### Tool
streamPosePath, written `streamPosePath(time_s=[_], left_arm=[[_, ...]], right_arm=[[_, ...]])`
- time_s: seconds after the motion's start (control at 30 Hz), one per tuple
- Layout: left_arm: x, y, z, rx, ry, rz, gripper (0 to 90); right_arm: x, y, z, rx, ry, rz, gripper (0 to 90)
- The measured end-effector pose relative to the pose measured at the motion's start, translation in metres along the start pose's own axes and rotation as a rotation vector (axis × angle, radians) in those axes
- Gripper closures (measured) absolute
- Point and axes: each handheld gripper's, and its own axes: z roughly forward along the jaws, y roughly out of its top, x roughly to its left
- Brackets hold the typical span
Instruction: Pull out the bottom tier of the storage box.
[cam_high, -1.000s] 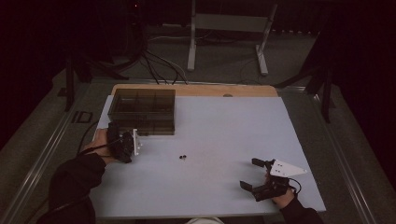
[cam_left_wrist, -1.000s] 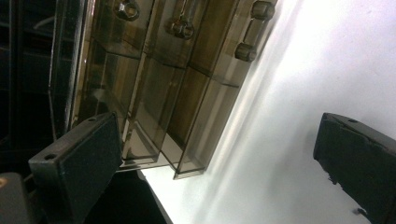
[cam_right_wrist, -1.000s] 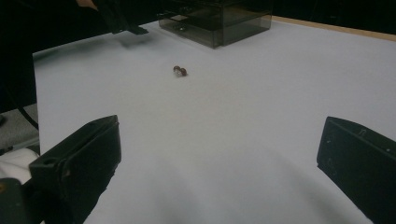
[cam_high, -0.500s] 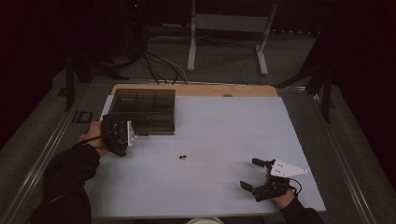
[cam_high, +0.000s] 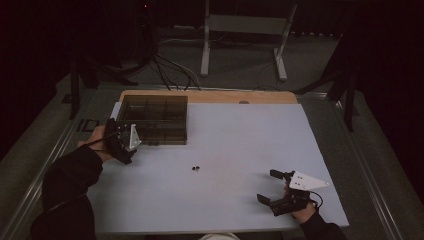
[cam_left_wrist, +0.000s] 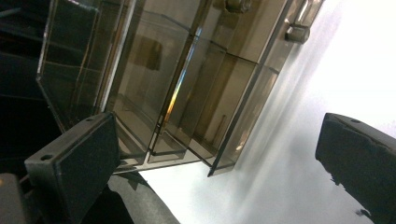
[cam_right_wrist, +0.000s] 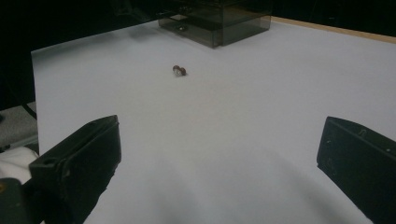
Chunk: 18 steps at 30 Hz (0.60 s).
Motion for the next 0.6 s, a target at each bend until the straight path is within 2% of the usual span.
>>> streamPosePath(time_s=[0.03, 0.2, 0.27, 0.33, 0.4, 0.47, 0.5, 0.53, 0.6], left_arm=[[-0.0002, 0.0002, 0.0, 0.008, 0.001, 0.015, 1.0], [0.0015, -0.0006, -0.001, 0.014, -0.028, 0.011, 1.5], [0.0002, -0.0012, -0.0017, 0.009, -0.064, 0.022, 2.0], [-0.0004, -0.0006, -0.0022, 0.01, -0.092, 0.011, 2.0], [-0.0007, -0.0003, -0.0016, 0.006, -0.101, 0.006, 2.0], [0.0008, 0.0, -0.0014, -0.004, -0.099, -0.023, 2.1], [0.0017, -0.0002, -0.0017, -0.009, -0.102, -0.047, 4.9], [0.0024, -0.0004, -0.0012, -0.015, -0.095, -0.05, 10.2], [0.0031, -0.001, -0.0005, -0.015, -0.115, -0.044, 16.9]], right_arm=[[0.0, 0.0, 0.0001, 0.002, 0.001, 0.001, 0.0], [-0.0001, 0.0, -0.0003, -0.002, 0.001, 0.0, 0.0], [-0.0003, 0.0002, -0.0004, -0.002, 0.001, 0.003, 0.0], [-0.0001, 0.0001, -0.0003, -0.002, 0.001, 0.002, 0.0], [-0.0001, -0.0003, 0.0001, 0.001, 0.003, 0.002, 0.0], [-0.0003, 0.0, 0.0001, 0.0, 0.002, 0.005, 0.0], [-0.0003, 0.0001, 0.0001, -0.002, 0.002, 0.006, 0.0], [-0.0002, 0.0, 0.0001, -0.001, 0.002, 0.005, 0.0], [-0.0001, -0.0003, 0.0003, 0.002, 0.002, 0.003, 0.0]])
